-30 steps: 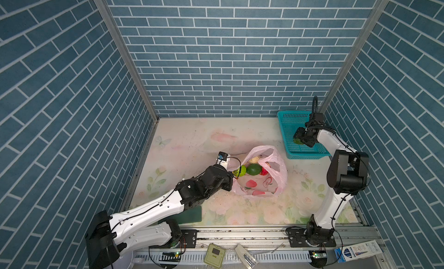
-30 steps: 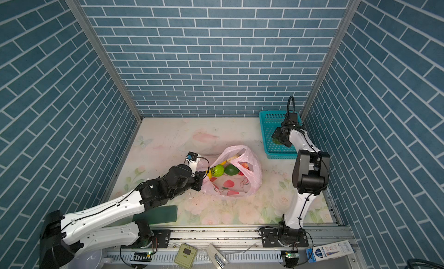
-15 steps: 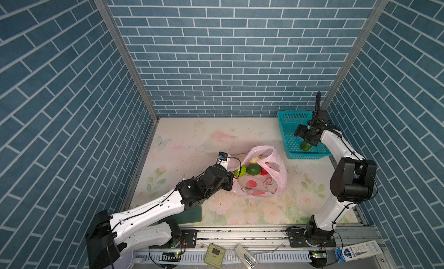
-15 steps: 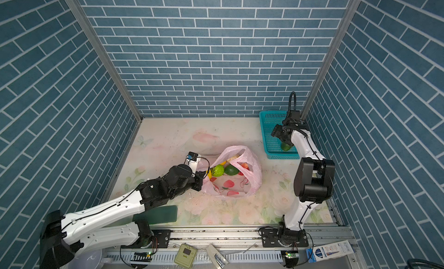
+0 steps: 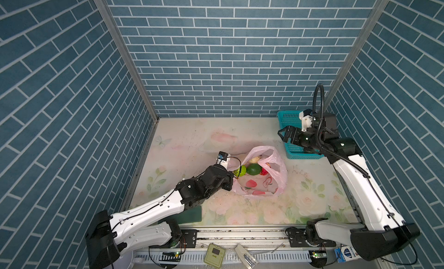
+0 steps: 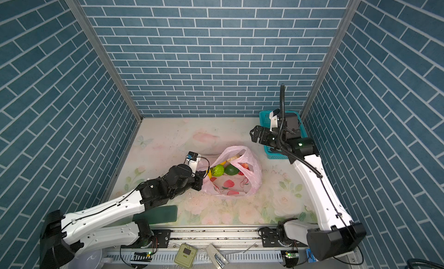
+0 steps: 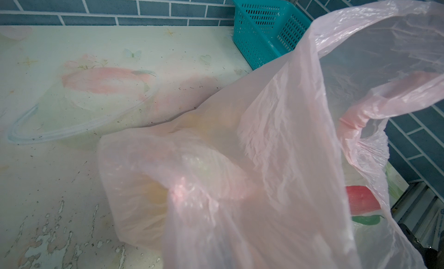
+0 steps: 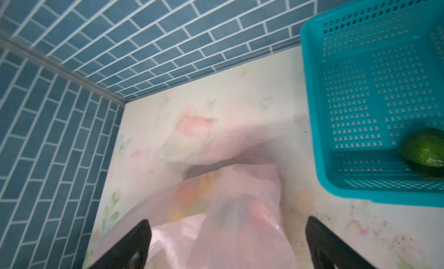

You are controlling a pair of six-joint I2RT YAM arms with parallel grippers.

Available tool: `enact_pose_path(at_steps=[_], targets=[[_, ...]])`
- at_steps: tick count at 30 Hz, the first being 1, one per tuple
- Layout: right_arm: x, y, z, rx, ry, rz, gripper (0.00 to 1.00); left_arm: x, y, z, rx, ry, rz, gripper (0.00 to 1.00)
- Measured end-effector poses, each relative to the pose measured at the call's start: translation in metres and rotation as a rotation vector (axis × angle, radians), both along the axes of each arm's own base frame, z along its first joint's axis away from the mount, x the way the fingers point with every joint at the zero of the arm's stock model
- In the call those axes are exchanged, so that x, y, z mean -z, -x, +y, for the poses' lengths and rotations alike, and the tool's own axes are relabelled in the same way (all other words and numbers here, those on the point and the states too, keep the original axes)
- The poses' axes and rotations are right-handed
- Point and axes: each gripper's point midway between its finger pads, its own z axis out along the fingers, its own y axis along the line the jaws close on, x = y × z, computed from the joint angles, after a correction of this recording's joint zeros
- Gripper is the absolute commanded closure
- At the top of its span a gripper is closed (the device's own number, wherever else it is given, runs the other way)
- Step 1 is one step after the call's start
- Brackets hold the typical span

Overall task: Untie the knot of the plastic bag and take out the fruit
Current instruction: 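Move the right gripper back over the bag opening and lower it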

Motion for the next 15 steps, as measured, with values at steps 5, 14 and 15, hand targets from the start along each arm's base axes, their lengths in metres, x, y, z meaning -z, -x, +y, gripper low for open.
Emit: enact_pose_path(at_steps=[5,14,15], targets=[[0.003,0.063,0.057,-0.183,-0.027,0.038,0.04,-0.002,0.000,0.001,-0.004,0.003,-0.005,1.00],[0.050,0.136,0.117,-0.345,0.043,0.099,0.05,-0.004,0.000,0.002,-0.003,0.007,-0.009,1.00],[0.057,0.138,0.121,-0.345,0.053,0.106,0.05,-0.004,0.000,0.002,-0.003,0.008,-0.009,1.00]])
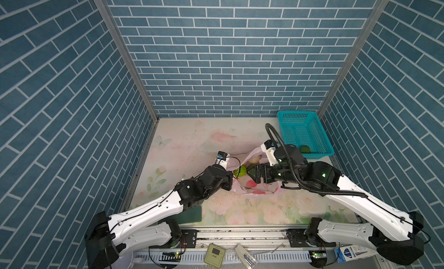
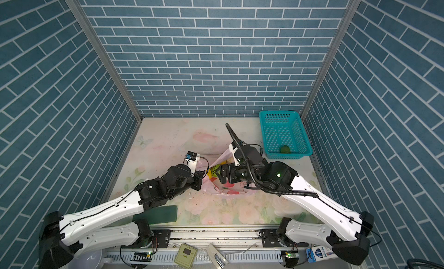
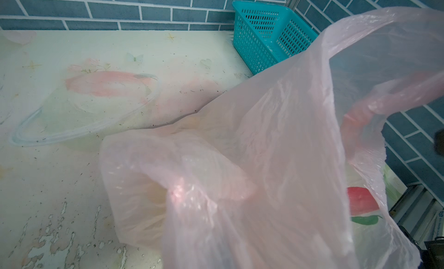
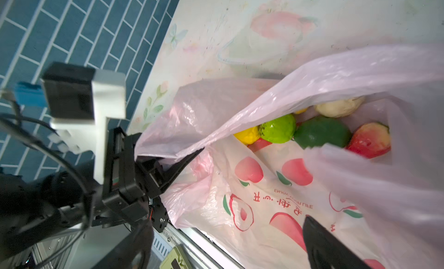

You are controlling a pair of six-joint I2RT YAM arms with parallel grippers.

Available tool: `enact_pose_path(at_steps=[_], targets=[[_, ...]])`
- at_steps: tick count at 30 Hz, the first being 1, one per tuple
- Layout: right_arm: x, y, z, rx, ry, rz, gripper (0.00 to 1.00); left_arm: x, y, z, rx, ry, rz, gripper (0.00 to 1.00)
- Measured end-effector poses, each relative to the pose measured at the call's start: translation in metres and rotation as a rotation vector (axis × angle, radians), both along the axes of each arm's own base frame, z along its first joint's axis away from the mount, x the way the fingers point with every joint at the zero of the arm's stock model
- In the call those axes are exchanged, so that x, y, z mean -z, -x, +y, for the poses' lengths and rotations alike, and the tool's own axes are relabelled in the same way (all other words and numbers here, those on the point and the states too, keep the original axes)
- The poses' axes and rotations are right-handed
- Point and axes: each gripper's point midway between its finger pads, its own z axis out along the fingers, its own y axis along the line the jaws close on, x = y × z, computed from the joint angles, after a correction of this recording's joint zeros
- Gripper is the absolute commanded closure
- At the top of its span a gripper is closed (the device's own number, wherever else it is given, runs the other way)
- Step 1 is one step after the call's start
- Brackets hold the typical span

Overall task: Untie the knot of the plastic bag and take out the fruit
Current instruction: 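Move the right gripper back over the bag opening and lower it, then reach the right gripper down to the lime-green bumpy fruit and grasp it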

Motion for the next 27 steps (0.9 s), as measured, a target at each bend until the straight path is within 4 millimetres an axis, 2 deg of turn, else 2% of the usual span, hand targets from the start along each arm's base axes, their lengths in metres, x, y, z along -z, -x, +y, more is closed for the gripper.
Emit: enact_pose_path(at_steps=[3,8,13,19,27], targets=[[0.018,-0.001,0.006,0.007,0.034,-0.004,0.08,-0.002,0.001,0.001,0.000,0.004,-0.003,1.00],[0.050,-0.009,0.004,0.038,0.101,-0.022,0.16,-0.008,0.002,0.003,-0.001,0.020,-0.013,1.00],[0.087,-0.016,0.006,0.032,0.184,-0.052,0.20,-0.010,0.003,0.005,-0.001,0.027,-0.016,1.00],[0.132,-0.005,-0.002,-0.012,0.277,-0.066,0.22,-0.009,0.003,0.005,-0.005,0.028,-0.014,1.00],[0.191,0.004,-0.005,-0.037,0.359,0.011,0.22,-0.006,0.000,0.000,-0.005,0.024,-0.007,1.00]])
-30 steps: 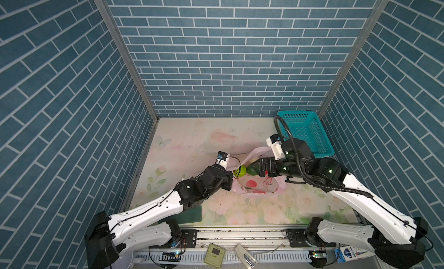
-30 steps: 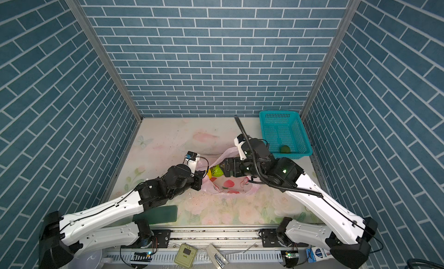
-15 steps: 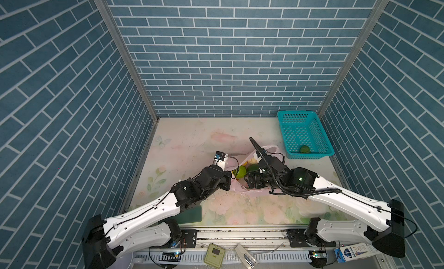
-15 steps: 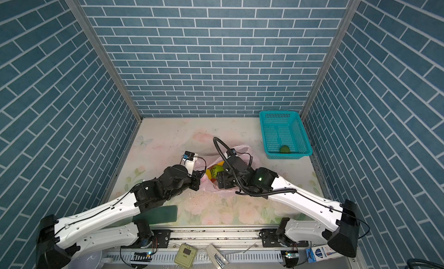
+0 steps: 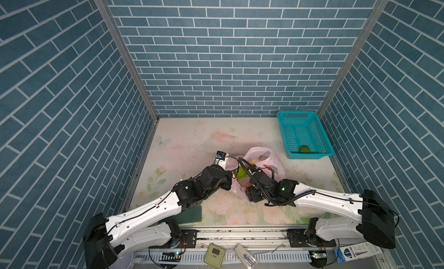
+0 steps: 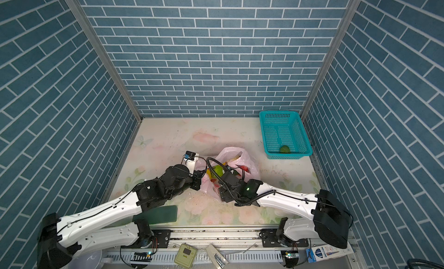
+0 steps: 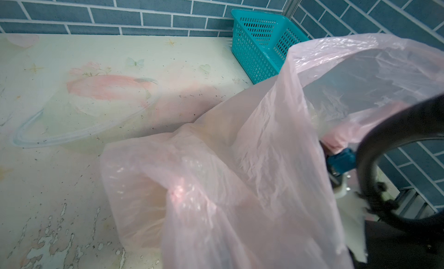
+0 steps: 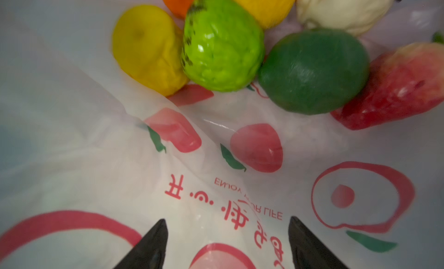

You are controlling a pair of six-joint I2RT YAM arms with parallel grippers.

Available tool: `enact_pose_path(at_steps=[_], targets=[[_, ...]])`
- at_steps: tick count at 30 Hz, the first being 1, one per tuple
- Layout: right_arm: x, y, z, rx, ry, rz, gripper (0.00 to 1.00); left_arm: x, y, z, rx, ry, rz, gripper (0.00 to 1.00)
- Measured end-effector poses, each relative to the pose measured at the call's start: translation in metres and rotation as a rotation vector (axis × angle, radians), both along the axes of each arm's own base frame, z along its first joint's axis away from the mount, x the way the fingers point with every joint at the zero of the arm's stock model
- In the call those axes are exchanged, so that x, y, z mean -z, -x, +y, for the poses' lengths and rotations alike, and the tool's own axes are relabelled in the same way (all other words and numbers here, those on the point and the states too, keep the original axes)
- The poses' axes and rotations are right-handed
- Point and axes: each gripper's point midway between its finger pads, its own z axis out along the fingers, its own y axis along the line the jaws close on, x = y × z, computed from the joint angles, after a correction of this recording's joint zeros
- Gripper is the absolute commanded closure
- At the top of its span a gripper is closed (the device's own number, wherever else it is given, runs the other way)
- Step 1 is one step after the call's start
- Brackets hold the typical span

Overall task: Untie the knot of the plastic bag and take out the fruit
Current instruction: 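Reach the right gripper down to the lime-green bumpy fruit and grasp it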

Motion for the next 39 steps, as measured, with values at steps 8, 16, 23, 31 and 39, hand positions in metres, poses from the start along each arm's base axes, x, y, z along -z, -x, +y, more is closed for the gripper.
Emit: enact_pose_path(at_steps=[8,16,23,31,39], targets=[[0.017,-0.010,0.010,0.061,-0.044,0.073,0.17,0.000,0.001,-0.005,0.021,0.014,0.006,1.00],[-0.003,-0.057,0.025,0.206,-0.181,0.085,0.16,0.002,0.009,-0.012,0.074,0.029,0.036,1.00],[-0.008,-0.089,0.022,0.381,-0.258,0.053,0.11,0.009,0.015,-0.012,0.096,0.013,0.067,1.00],[0.003,-0.099,0.047,0.395,-0.347,0.100,0.12,0.016,0.016,-0.008,0.087,-0.005,0.081,1.00],[0.002,-0.112,0.063,0.436,-0.438,0.090,0.10,0.022,0.015,-0.008,0.078,-0.026,0.090,1.00]])
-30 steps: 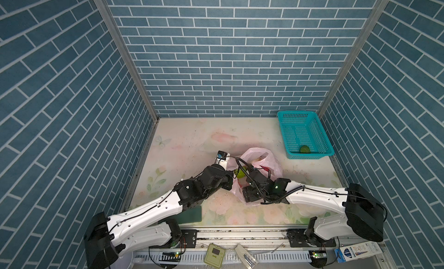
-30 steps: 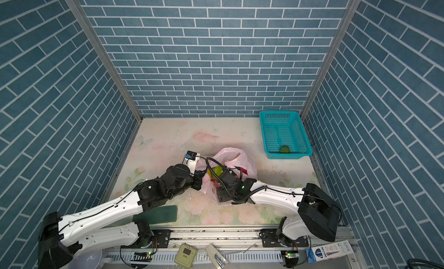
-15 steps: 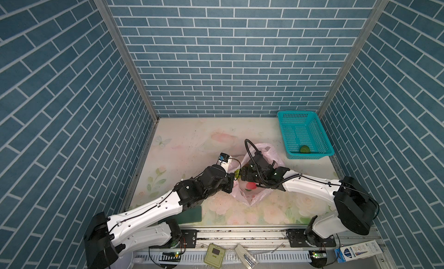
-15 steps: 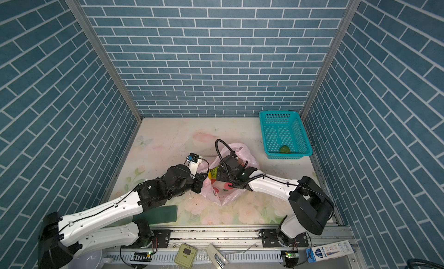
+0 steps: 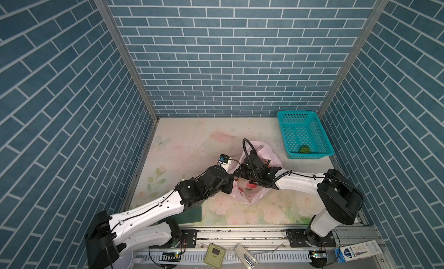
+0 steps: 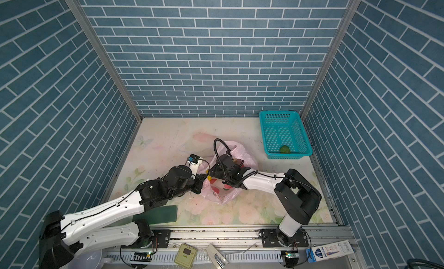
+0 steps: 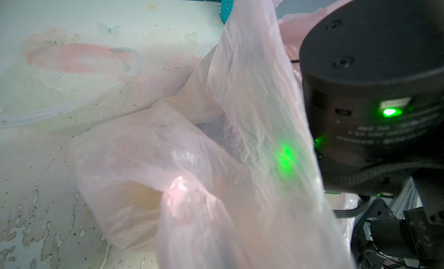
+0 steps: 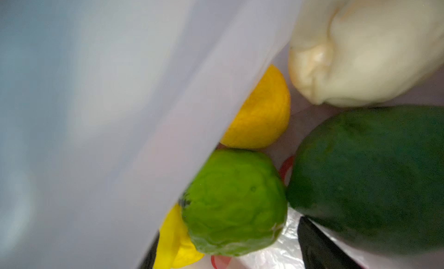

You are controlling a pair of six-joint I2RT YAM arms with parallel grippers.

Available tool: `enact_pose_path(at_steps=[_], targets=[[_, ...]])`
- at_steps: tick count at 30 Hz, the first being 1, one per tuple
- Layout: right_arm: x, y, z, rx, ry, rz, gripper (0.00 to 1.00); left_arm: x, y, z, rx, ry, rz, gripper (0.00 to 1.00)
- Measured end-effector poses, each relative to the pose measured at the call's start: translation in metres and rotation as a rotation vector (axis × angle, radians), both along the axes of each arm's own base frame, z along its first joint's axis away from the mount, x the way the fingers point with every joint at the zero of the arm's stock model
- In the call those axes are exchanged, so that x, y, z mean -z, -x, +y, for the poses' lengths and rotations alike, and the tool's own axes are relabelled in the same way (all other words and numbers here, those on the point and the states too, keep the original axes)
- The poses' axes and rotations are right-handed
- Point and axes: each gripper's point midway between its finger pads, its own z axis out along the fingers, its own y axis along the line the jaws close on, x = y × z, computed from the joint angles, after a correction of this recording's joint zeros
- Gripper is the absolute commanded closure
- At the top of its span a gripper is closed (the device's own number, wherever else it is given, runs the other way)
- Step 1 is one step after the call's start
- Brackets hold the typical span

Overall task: Untie the knot of the plastic bag and take out the fruit
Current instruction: 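Reach the right gripper down to the lime-green bumpy fruit and grasp it, then lift the lime-green fruit out of the bag toward the teal basket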

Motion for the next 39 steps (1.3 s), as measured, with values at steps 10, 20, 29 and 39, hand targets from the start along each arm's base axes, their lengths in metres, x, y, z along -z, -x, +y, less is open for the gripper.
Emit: enact_pose_path(at_steps=[10,20,29,39], targets=[[0.020,-0.023,0.012,0.086,-0.062,-0.028,0.35,0.004,0.002,0.002,0.001,-0.018,0.013,1.00],[0.010,-0.013,0.001,0.089,-0.077,-0.026,0.51,0.004,-0.001,0.005,-0.020,-0.021,0.005,1.00],[-0.043,0.033,-0.011,-0.033,-0.040,-0.045,0.51,0.001,-0.010,0.011,-0.076,-0.035,-0.031,1.00],[-0.051,0.070,-0.030,-0.175,0.141,-0.015,0.51,-0.005,-0.016,0.008,-0.090,-0.027,-0.049,1.00]])
